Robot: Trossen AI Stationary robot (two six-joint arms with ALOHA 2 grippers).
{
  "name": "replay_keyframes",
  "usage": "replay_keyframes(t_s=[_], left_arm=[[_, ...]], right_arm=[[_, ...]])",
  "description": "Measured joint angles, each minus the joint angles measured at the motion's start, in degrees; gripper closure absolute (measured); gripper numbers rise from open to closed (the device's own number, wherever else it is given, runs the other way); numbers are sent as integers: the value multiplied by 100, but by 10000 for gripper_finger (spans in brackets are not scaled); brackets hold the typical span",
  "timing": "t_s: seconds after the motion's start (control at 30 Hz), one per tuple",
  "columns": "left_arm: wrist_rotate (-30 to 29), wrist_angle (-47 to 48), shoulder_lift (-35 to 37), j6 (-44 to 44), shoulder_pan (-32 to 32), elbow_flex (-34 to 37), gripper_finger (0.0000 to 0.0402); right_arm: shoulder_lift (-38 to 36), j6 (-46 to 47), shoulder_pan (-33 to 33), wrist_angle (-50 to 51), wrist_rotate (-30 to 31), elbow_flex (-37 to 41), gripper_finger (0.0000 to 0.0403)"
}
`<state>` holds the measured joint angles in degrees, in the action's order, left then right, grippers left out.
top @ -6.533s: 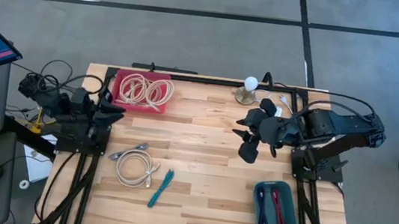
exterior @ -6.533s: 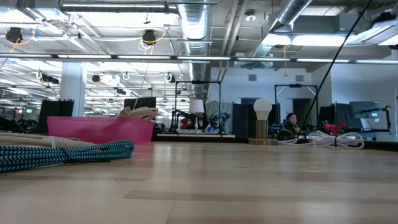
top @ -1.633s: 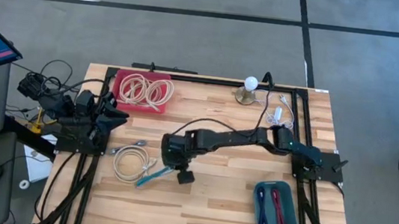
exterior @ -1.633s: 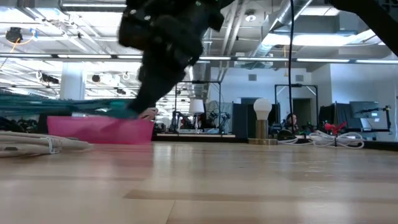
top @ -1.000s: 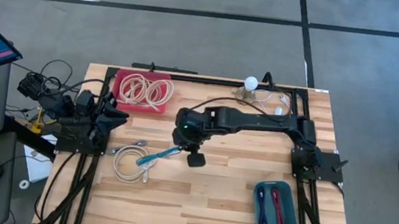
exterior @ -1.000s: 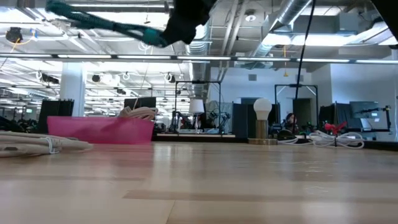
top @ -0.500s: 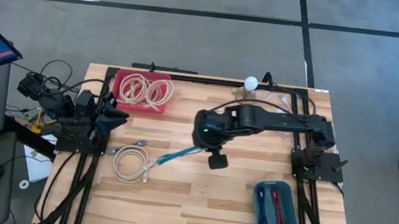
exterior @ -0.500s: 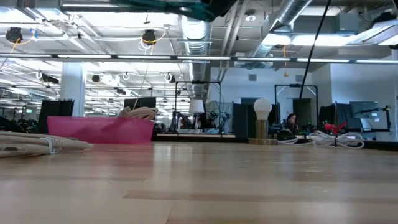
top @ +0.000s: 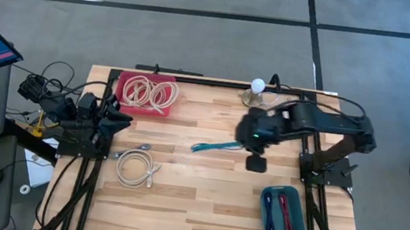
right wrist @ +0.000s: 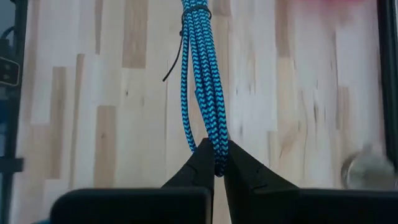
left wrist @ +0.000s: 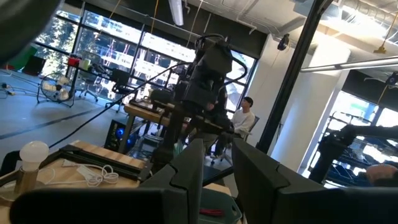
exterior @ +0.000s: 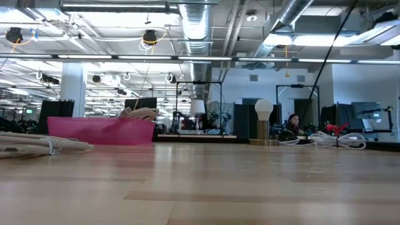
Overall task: Pick & Place USB Port
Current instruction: Put the blue charger cable into the blue bin
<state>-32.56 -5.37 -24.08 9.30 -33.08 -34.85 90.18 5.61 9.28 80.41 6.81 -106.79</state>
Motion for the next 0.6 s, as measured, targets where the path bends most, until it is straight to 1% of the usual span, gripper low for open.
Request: replay_keyframes(t_s=[0.13,0.3,0.5,0.6], left_arm=[[0,0,0,0,0,0,316],[0,-2,1,0,0,0,316],[0,-4,1,0,2,0,316],[0,-4,0,-2,2,0,316]], right_arm=[[-587,782,302,58,215,606,398],[-1214,1971,822,102,231,1365,398],[-1712,3827,1737,593,186,1959,398],[-1843,4882,2263,869,-34,2113,398]])
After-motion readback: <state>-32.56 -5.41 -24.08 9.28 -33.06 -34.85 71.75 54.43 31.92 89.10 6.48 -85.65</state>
